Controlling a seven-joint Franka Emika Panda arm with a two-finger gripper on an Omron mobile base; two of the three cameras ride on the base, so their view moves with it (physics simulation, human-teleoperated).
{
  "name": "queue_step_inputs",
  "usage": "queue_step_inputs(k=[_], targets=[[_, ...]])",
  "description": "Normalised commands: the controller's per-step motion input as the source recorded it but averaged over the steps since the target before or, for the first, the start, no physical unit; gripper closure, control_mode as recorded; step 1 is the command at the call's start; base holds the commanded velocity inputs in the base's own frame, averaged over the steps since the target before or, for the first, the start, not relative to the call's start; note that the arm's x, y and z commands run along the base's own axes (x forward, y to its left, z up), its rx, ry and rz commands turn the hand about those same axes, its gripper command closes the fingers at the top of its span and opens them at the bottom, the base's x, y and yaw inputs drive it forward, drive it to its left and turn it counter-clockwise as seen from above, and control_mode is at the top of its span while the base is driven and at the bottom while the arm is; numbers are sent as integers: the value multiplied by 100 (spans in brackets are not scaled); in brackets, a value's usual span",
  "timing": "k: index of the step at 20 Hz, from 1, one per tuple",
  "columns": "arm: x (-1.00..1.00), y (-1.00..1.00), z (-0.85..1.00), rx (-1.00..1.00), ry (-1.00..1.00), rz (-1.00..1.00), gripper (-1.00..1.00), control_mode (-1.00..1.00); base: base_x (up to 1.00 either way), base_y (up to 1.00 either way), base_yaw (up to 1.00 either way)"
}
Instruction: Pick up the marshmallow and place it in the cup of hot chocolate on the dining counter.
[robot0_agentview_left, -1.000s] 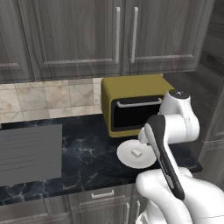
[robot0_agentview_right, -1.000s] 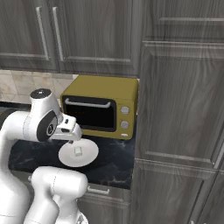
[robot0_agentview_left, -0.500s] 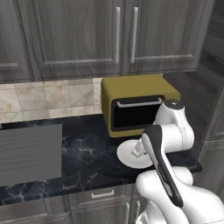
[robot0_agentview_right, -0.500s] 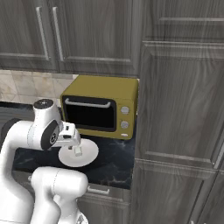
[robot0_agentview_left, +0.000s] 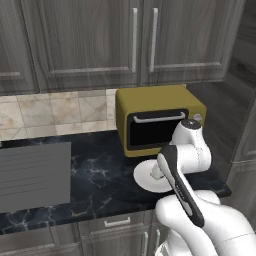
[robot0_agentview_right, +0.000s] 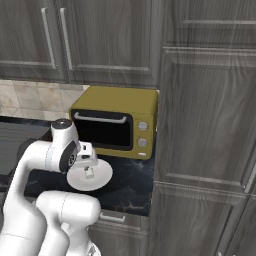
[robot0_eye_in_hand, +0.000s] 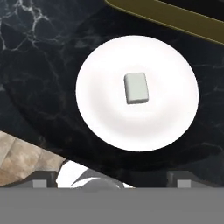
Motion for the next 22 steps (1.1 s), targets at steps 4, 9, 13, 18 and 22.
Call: queue_step_inputs(k=[4, 9, 13, 18, 22], targets=[[53, 0, -46, 0, 0, 0, -100, -100, 0, 0, 0], [48, 0, -38, 0, 4, 0, -100, -100, 0, 0, 0], [38, 1, -29, 0, 1, 0, -100, -100, 0, 0, 0], [30, 0, -29, 0, 1, 0, -100, -100, 0, 0, 0], [8, 0, -41, 0, 2, 0, -100, -100, 0, 0, 0]])
